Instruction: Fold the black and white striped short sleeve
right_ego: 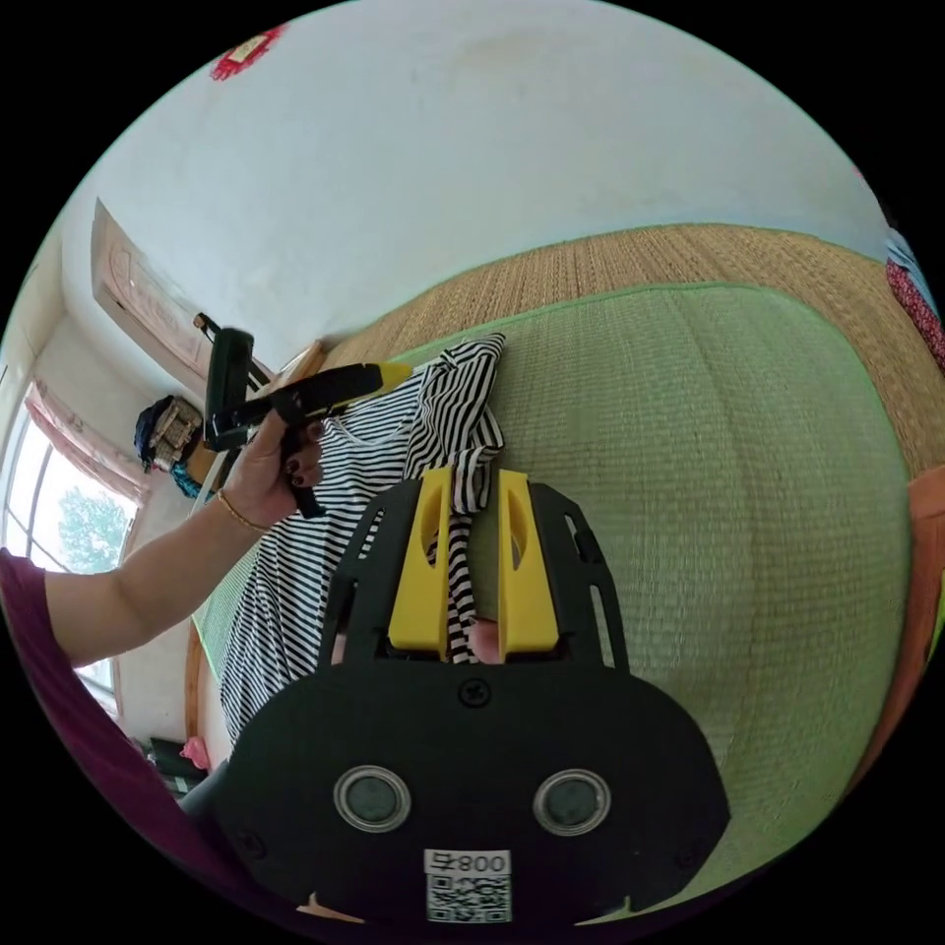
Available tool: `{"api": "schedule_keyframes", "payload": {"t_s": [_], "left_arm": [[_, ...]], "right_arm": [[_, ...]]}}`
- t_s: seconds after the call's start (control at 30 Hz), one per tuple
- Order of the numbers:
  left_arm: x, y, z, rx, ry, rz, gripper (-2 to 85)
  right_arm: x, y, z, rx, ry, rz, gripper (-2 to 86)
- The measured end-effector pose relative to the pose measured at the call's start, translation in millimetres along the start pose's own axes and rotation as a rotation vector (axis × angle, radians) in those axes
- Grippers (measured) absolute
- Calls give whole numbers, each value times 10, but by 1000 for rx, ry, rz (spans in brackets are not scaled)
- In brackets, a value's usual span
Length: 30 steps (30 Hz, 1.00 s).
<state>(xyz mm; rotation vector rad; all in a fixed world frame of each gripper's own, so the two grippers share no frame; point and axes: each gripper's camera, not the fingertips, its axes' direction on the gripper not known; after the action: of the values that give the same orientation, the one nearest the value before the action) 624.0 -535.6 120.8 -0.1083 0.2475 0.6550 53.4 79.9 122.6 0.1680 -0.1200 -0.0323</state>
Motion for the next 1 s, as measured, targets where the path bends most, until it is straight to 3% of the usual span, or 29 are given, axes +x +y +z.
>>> {"api": "schedule_keyframes", "payload": {"t_s": [0.17, 0.27, 0.33, 0.43, 0.57, 0.77, 0.83, 1.0], "left_arm": [[553, -456, 465, -206, -32, 152, 90], [775, -614, 725, -349, -141, 209, 83], [939, -714, 758, -360, -239, 248, 53], [1075, -836, 719, -342, -241, 249, 21], [1164, -965, 525, -242, -160, 201, 16], [1297, -1072, 748, -409, -172, 240, 53], [1378, -1089, 758, -394, -248, 272, 27], [1448, -1172, 614, -303, -218, 262, 6]], "right_arm": [[-52, 4, 127, -35, -18, -6, 57], [-78, -3, 147, -47, -18, -16, 35], [-95, -10, 167, -60, -16, -30, 26], [-92, -21, 167, -66, -17, -34, 16], [-60, -53, 72, -41, -26, -41, 7], [8, -98, 100, -60, -36, -36, 4], [23, -102, 118, -66, -35, -33, 4], [143, -152, 70, -60, -51, -16, 3]]}}
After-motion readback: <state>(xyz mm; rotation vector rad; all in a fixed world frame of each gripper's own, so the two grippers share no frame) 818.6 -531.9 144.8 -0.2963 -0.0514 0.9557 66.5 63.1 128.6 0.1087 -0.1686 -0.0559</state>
